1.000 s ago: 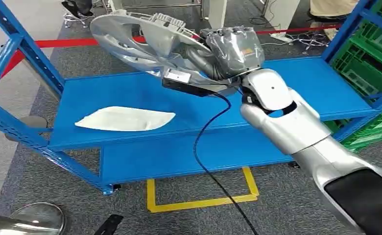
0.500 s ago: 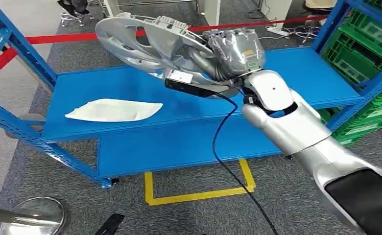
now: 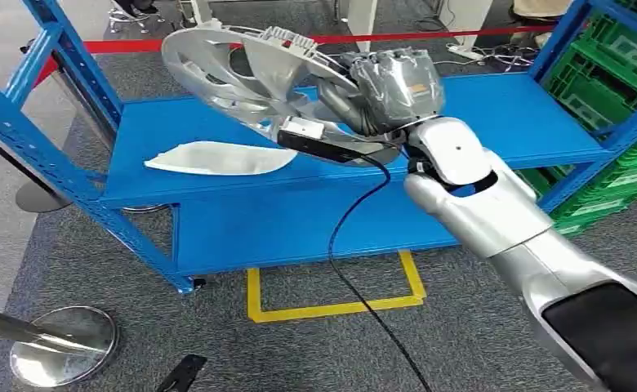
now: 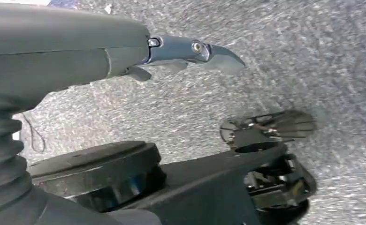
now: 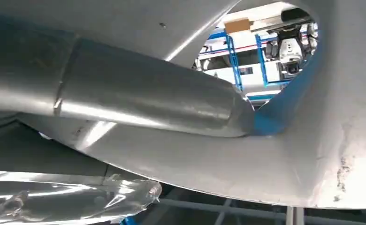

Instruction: Take the parts from the cabinet and place them on the table.

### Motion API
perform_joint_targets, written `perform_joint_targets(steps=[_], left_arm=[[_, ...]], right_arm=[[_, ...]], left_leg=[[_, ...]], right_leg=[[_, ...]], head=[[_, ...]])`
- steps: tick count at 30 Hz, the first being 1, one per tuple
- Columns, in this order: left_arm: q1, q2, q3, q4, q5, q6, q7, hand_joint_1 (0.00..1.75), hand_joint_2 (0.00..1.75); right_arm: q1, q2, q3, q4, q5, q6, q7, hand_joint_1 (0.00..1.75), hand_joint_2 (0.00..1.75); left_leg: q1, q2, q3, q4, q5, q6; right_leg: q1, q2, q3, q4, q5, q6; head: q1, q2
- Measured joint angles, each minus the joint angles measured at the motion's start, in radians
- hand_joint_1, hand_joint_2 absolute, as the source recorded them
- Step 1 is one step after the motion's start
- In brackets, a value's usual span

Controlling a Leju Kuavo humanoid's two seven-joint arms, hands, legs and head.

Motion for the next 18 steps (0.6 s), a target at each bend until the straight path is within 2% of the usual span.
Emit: perform_joint_targets(steps=[1,2,3,5,6,7,9,10,11,12,13,14,15,16,17,18], left_arm=[[-0.001,0.0,0.0,0.0,0.0,0.0,0.0,0.0,1.75],[-0.002,0.0,0.0,0.0,0.0,0.0,0.0,0.0,1.75],[-0.001,0.0,0.0,0.0,0.0,0.0,0.0,0.0,1.75],[0.0,0.0,0.0,0.0,0.0,0.0,0.0,0.0,1.75],[0.001,0.0,0.0,0.0,-0.001,0.0,0.0,0.0,1.75],[0.002,0.0,0.0,0.0,-0.002,0.0,0.0,0.0,1.75],[0.002,0.001,0.0,0.0,-0.003,0.0,0.0,0.0,1.75],[0.001,0.002,0.0,0.0,-0.003,0.0,0.0,0.0,1.75],[0.001,0.002,0.0,0.0,-0.003,0.0,0.001,0.0,1.75],[0.001,0.002,0.0,0.0,-0.003,0.0,0.001,0.0,1.75],[0.001,0.002,0.0,0.0,-0.003,0.0,0.001,0.0,1.75],[0.0,0.002,0.0,0.0,-0.003,0.0,0.001,0.0,1.75],[-0.001,0.003,0.0,0.0,-0.004,0.0,0.001,0.0,1.75],[-0.004,0.0,0.0,0.0,-0.006,0.0,0.001,0.0,1.75],[-0.005,0.0,0.0,0.0,-0.006,0.0,0.001,0.0,1.75],[-0.006,-0.001,0.0,0.0,-0.006,0.0,0.001,0.0,1.75]], right_arm=[[-0.003,0.002,0.0,-0.001,0.0,0.0,0.0,1.75,0.0],[-0.005,0.003,0.0,-0.001,0.0,0.0,0.0,1.75,0.0],[-0.01,0.002,-0.001,0.001,-0.001,0.0,0.0,1.75,0.0],[-0.01,0.002,0.0,0.002,-0.001,0.001,0.0,1.75,0.0],[-0.011,0.002,0.0,0.003,-0.002,0.001,0.0,1.75,0.0],[-0.011,0.002,0.0,0.005,-0.002,0.001,0.0,1.75,0.0],[-0.011,0.002,0.0,0.005,-0.003,0.001,0.0,1.75,0.0],[-0.011,0.002,0.0,0.006,-0.003,0.001,0.0,1.75,0.0],[-0.01,0.002,0.0,0.008,-0.003,0.001,0.0,1.75,0.0],[-0.008,0.002,0.0,0.01,-0.005,0.001,0.0,1.75,0.0],[-0.006,0.002,0.0,0.01,-0.005,0.001,0.0,1.75,0.0],[-0.006,0.002,-0.001,0.01,-0.006,0.0,0.0,1.75,0.0],[-0.007,0.002,-0.001,0.01,-0.006,0.0,0.0,1.75,0.0],[-0.007,0.002,-0.002,0.01,-0.006,0.0,-0.001,1.75,0.0],[-0.009,0.001,-0.006,0.01,-0.006,0.0,-0.001,1.75,0.0],[-0.01,0.001,-0.006,0.01,-0.007,0.0,-0.001,1.75,0.0]], left_leg=[[-0.002,0.0,-0.009,0.0,0.008,-0.006],[0.0,0.002,-0.011,-0.002,0.018,-0.013],[0.0,0.002,-0.013,-0.002,0.025,-0.019],[0.0,0.0,-0.016,-0.011,0.045,-0.033],[0.003,0.001,-0.023,-0.007,0.024,-0.038],[0.002,0.001,-0.033,0.028,-0.033,-0.044],[0.005,0.001,-0.07,0.166,-0.144,-0.052],[0.006,0.001,-0.089,0.248,-0.18,-0.055],[0.006,0.001,-0.093,0.29,-0.184,-0.056],[0.006,0.001,-0.078,0.296,-0.161,-0.057],[0.007,0.001,-0.048,0.268,-0.123,-0.058],[0.008,0.001,-0.003,0.211,-0.089,-0.058],[0.01,0.002,0.059,0.13,-0.075,-0.058],[0.01,0.001,0.115,0.047,-0.112,-0.06],[0.003,-0.005,0.138,-0.011,-0.131,-0.042],[0.002,-0.005,0.126,-0.005,-0.119,-0.032]], right_leg=[[0.005,0.001,0.036,-0.049,-0.03,-0.002],[0.008,0.003,0.025,-0.052,-0.02,-0.008],[0.01,0.004,0.021,-0.055,-0.018,-0.011],[0.008,0.003,0.01,-0.059,0.0,-0.027],[0.002,-0.001,0.005,-0.063,0.014,-0.034],[0.0,-0.001,-0.006,-0.065,0.025,-0.04],[-0.001,-0.001,-0.033,-0.065,0.046,-0.043],[-0.001,-0.001,-0.048,-0.064,0.059,-0.042],[-0.002,-0.002,-0.061,-0.064,0.069,-0.042],[-0.003,-0.002,-0.076,-0.063,0.08,-0.041],[-0.004,-0.002,-0.09,-0.063,0.092,-0.037],[-0.006,-0.001,-0.103,-0.063,0.102,-0.033],[-0.008,-0.001,-0.113,-0.062,0.112,-0.027],[-0.005,-0.001,-0.124,-0.062,0.121,-0.019],[-0.004,-0.002,-0.13,-0.062,0.132,-0.013],[-0.005,-0.003,-0.13,-0.073,0.148,-0.007]], head=[[-0.003,0.0],[-0.003,0.0],[0.004,0.0],[0.002,0.0],[0.004,0.0],[-0.003,0.0],[-0.004,0.0],[-0.004,0.0],[-0.004,0.0],[-0.004,0.0],[-0.004,0.0],[-0.004,0.0],[-0.004,0.0],[-0.006,0.0],[-0.004,0.0],[-0.005,0.0]])
